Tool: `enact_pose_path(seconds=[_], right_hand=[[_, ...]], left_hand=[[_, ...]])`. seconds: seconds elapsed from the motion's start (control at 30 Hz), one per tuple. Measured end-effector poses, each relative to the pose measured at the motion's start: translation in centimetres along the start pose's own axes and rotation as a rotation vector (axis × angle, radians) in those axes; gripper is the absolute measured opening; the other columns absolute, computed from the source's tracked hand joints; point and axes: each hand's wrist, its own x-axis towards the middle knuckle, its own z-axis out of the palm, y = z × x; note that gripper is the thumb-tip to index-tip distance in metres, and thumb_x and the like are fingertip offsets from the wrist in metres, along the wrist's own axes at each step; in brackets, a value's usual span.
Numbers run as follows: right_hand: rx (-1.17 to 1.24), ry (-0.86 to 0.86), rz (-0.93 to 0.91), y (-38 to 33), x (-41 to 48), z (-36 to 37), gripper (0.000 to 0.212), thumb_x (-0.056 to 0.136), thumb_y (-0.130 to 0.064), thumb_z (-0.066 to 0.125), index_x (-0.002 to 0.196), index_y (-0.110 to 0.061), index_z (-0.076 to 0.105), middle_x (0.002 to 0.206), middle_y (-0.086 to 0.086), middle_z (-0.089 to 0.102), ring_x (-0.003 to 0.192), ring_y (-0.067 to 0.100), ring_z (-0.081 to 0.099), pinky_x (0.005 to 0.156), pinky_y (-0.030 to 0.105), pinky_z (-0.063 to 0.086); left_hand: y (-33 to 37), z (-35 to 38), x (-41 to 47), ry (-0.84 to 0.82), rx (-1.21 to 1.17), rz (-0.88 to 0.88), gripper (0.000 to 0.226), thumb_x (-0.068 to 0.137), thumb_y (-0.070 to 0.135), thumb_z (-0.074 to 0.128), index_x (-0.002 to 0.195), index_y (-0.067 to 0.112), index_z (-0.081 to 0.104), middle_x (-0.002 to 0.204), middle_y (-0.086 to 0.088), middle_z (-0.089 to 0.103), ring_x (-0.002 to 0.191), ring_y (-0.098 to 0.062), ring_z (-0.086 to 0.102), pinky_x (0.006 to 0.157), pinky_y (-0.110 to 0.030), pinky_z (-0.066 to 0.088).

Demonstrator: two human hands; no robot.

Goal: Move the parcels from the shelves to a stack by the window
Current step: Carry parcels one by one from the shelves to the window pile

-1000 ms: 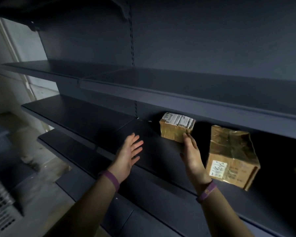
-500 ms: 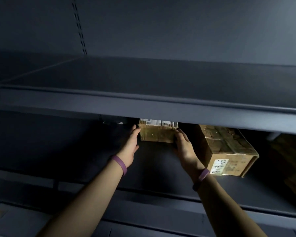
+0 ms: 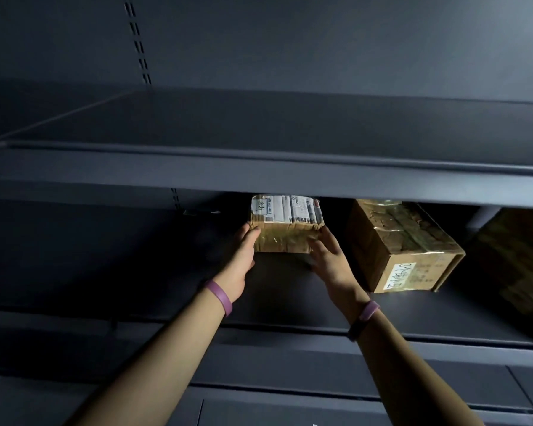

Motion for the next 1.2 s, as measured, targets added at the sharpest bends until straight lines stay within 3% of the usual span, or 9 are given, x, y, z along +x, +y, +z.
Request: enact_pose_path(seconds=[0.17,0.3,0.4,0.57,0.73,0.83,0.93,1.03,1.2], right_hand=[[0.037,-0.005,-0.019,0.8,-4.4,-1.4,0.038,0.102,-0.013,0.051,0.138,-0.025,0.053,0.146,0.016,0.047,0.131,0.027,0.053,0.091,0.03,0.049],[0.006,-0.013,-0.016,1.3,-9.6,-2.8,0.039,0.103,-0.018,0.05,0.141,-0.024,0.049,0.146,0.012,0.048,0.132,0.024,0.052,0.108,0.039,0.044],[-0.01,-0.021,-0.016,1.5,-14.0,-4.3,0.036,0.103,-0.023,0.05,0.139,-0.022,0.049,0.145,0.01,0.048,0.128,0.025,0.055,0.106,0.038,0.044],[0.019,0.021,-0.013,1.7,-21.5,-7.7,0.029,0.102,-0.033,0.052,0.13,-0.027,0.054,0.138,0.01,0.056,0.124,0.035,0.056,0.102,0.043,0.047],[0.154,0.208,-0.029,1.1,-27.3,-14.5,0.023,0.102,-0.038,0.051,0.12,-0.026,0.059,0.121,-0.003,0.067,0.115,0.019,0.064,0.091,0.03,0.048],[0.233,0.396,-0.058,1.1,-30.7,-20.1,0.016,0.102,-0.036,0.05,0.105,-0.025,0.062,0.103,-0.009,0.07,0.107,0.016,0.065,0.084,0.027,0.047],[0.271,0.611,-0.114,1.7,-34.8,-25.6,0.015,0.1,-0.031,0.055,0.094,-0.018,0.06,0.093,0.0,0.065,0.09,0.016,0.058,0.081,0.03,0.044],[0.253,0.801,-0.157,2.6,-39.1,-30.1,0.015,0.098,-0.029,0.059,0.092,-0.017,0.063,0.08,-0.005,0.065,0.073,0.003,0.054,0.077,0.027,0.045],[0.298,1.077,-0.183,4.2,-44.8,-35.5,0.013,0.098,-0.027,0.06,0.095,-0.017,0.068,0.085,-0.003,0.067,0.076,0.007,0.053,0.073,0.025,0.045]], left_hand=[[-1.3,-0.3,-5.3,-0.019,0.03,0.045,0.03,0.105,0.029,0.038,0.133,0.028,0.048,0.132,0.012,0.048,0.119,-0.005,0.04,0.096,-0.031,0.031],[-2.5,-0.6,-10.2,-0.001,0.05,0.074,0.023,0.104,0.028,0.039,0.12,0.027,0.055,0.125,0.013,0.055,0.11,-0.003,0.046,0.093,-0.032,0.032],[-3.7,-0.6,-14.4,0.032,0.056,0.1,0.018,0.101,0.03,0.043,0.107,0.031,0.06,0.112,0.016,0.06,0.101,-0.003,0.048,0.091,-0.034,0.036],[-5.5,1.3,-20.8,0.033,0.044,0.144,0.024,0.098,0.034,0.044,0.113,0.03,0.063,0.119,0.014,0.065,0.113,-0.003,0.055,0.095,-0.031,0.042],[-6.8,7.5,-25.6,-0.058,0.001,0.102,0.027,0.098,0.035,0.046,0.119,0.028,0.062,0.125,0.01,0.062,0.116,-0.003,0.054,0.101,-0.036,0.044],[-8.2,12.4,-28.3,-0.165,-0.072,0.038,0.021,0.099,0.032,0.048,0.113,0.024,0.062,0.119,0.009,0.065,0.114,-0.004,0.057,0.095,-0.034,0.046],[-10.1,17.9,-31.0,-0.282,-0.073,0.021,0.011,0.099,0.024,0.05,0.099,0.021,0.06,0.112,0.002,0.067,0.108,-0.012,0.061,0.092,-0.036,0.05],[-12.6,22.7,-33.8,-0.443,-0.058,0.031,0.017,0.096,0.017,0.055,0.108,0.022,0.066,0.109,0.002,0.072,0.102,-0.012,0.065,0.082,-0.031,0.053],[-16.5,29.7,-37.5,-0.657,-0.033,-0.082,0.019,0.096,0.015,0.057,0.107,0.023,0.07,0.11,-0.002,0.073,0.103,-0.018,0.067,0.076,-0.028,0.052]])
